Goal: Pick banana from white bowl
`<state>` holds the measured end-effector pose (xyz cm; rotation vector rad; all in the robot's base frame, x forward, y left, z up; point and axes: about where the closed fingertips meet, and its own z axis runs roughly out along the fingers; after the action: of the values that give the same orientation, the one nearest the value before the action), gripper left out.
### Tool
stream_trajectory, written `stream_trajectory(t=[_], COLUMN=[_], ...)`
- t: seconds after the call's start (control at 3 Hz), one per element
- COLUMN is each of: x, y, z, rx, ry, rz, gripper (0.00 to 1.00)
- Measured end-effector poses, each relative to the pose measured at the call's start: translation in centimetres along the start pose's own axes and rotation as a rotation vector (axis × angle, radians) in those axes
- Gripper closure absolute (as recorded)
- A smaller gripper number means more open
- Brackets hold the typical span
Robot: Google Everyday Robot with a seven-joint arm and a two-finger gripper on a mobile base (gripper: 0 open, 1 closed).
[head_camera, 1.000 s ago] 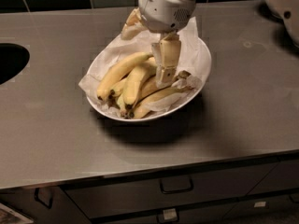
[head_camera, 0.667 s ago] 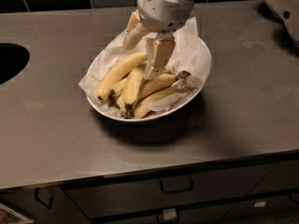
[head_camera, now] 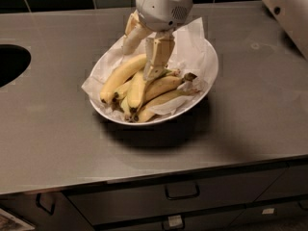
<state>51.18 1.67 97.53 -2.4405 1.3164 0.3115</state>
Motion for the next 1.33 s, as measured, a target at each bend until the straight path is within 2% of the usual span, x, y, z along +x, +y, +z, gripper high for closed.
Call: stream_trajectory(t=[0.67,1.0,1.33], x=[-1.2,-2.2,-2.9], y=[-0.3,-0.5,-0.1], z=[1.5,1.5,0.8], rx=[-0.055,-0.061,-0.046], ry=[-0.089,-0.094,-0.081], rz=[-0.033,-0.045,-0.032], gripper=[0.42,0.42,0.46])
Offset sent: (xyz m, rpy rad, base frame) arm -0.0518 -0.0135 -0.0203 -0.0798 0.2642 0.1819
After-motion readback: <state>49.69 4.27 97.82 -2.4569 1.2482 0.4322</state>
